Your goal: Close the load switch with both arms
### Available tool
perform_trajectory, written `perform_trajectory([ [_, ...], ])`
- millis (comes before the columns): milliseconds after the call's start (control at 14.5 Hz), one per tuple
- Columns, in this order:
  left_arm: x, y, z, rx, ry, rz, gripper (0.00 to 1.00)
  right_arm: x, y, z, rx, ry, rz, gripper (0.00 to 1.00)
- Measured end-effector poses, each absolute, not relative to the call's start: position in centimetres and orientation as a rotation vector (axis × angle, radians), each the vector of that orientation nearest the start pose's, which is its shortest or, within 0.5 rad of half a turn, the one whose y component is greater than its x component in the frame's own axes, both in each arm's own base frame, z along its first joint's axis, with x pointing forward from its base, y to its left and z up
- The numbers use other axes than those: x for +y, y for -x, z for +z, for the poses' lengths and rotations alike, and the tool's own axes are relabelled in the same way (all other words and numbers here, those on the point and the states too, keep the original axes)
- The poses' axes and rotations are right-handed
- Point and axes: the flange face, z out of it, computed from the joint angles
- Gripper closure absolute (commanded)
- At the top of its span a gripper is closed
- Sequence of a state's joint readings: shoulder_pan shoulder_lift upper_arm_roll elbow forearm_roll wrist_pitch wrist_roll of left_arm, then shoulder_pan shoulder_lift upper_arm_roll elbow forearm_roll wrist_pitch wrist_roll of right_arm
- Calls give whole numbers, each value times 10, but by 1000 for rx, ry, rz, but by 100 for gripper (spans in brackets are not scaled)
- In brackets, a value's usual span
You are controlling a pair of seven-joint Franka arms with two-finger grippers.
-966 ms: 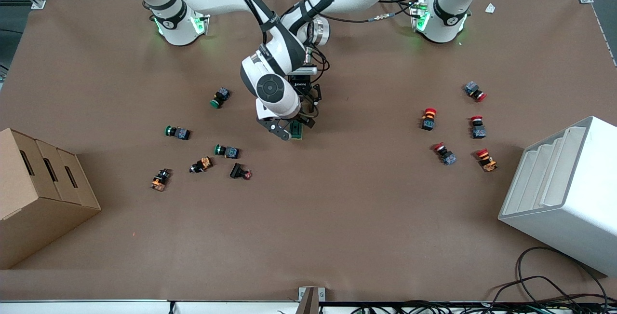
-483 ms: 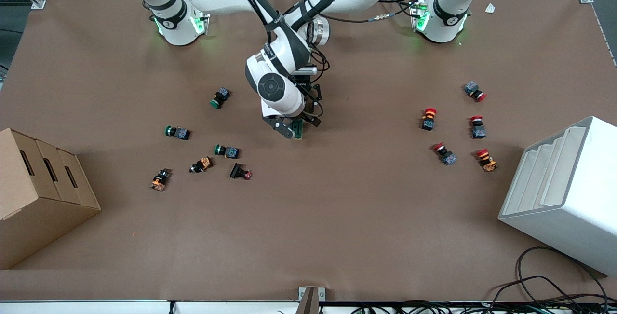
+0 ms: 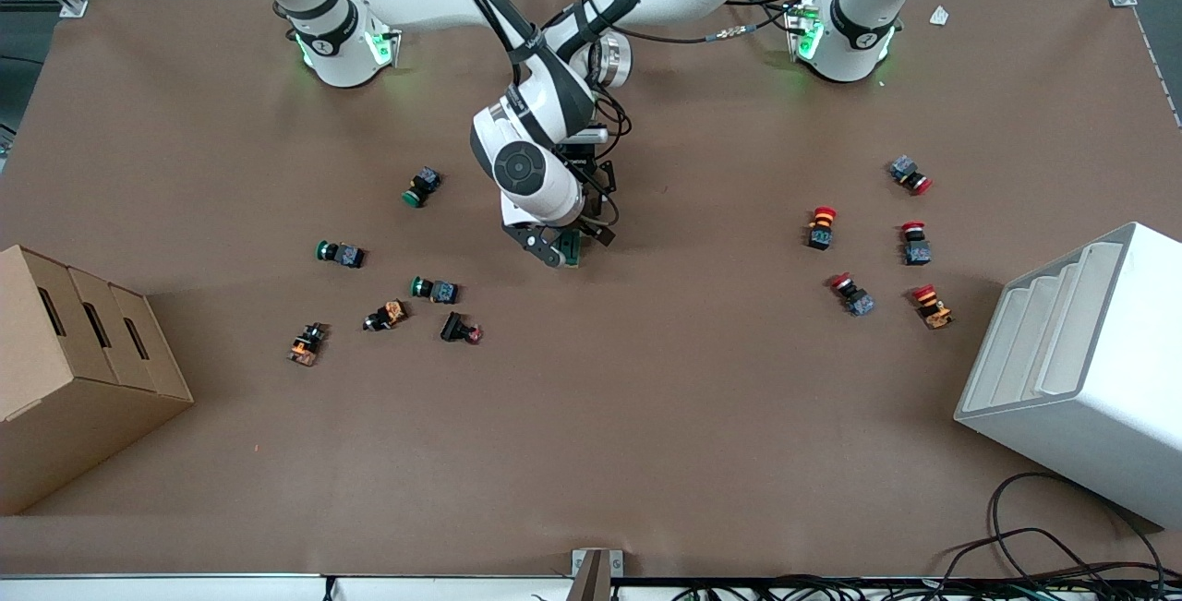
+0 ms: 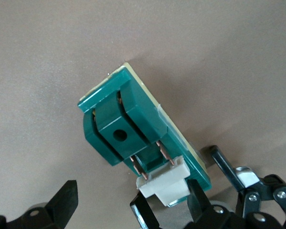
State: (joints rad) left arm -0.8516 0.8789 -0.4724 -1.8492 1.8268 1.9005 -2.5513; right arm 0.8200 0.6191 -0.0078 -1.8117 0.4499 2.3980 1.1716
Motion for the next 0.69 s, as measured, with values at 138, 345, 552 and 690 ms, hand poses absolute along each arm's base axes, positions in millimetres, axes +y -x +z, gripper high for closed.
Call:
perform_trajectory([
  [138, -565, -219, 77, 2, 2729, -1598, 0, 473, -445, 198, 1021, 2801, 399, 0],
  [345, -565, -219, 77, 2, 2729, -1598, 0, 473, -452, 210, 1030, 2790, 411, 0],
  [552, -565, -219, 77, 2, 2729, -1598, 0, 469, -467, 228, 1040, 2761, 384, 0],
  [690, -565, -219, 77, 2, 2729, -1598, 0, 465, -485, 235, 1051, 2718, 315, 0],
])
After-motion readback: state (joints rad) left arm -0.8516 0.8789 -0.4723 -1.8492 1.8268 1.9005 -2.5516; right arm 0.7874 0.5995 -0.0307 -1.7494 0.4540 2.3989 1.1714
